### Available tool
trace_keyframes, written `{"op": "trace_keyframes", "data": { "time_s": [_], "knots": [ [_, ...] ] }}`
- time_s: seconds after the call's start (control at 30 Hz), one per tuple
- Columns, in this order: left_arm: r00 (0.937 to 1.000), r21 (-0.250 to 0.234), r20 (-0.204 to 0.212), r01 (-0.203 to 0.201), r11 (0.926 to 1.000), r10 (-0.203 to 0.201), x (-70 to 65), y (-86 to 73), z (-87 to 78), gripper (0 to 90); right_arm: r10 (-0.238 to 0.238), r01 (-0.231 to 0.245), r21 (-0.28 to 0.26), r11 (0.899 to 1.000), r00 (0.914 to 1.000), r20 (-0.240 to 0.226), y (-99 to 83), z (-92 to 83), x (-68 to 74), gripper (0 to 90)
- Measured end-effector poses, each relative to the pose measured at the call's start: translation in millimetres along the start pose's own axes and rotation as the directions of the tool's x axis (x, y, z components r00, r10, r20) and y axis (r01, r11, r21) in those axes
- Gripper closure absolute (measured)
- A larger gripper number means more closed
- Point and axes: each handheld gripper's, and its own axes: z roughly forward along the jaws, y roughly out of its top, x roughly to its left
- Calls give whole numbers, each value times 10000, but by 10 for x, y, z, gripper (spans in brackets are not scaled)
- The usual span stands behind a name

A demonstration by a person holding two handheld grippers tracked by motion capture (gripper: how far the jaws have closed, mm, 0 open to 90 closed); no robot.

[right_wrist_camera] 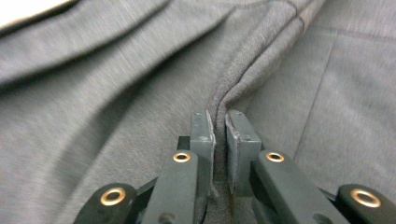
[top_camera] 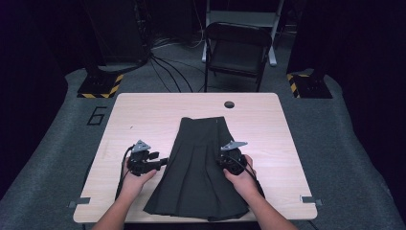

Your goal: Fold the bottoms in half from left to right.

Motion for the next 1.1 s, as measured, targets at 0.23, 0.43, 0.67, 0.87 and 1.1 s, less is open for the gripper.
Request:
{"op": "trace_keyframes", "data": {
  "time_s": [0.23, 0.43, 0.67, 0.87, 1.1],
  "knots": [
    [10000, -3, 11, -19, 10000, 19, -12, 3, -4, 460, -162, 146, -705, 9974, 9996, -229, 219, -251, 29, 827],
    [10000, -116, 94, -13, 9999, 14, -47, 9, -3, 460, -334, 314, -1022, 9943, 9993, -185, 384, -450, 5, 828],
    [9992, -24, 295, -271, 9996, 271, -125, 26, 13, 459, -5, 42, -1225, 9925, 9996, 297, 513, -601, -195, 830],
    [9982, 85, 435, -417, 9991, 413, -192, 24, 60, 459, 727, -675, -608, 9959, 9934, 887, 355, -425, -518, 830],
    [9965, 193, 642, -543, 9983, 530, -278, 13, 129, 459, 1343, -1379, 206, 9902, 9831, 1243, 76, -141, -675, 828]
  ]
}}
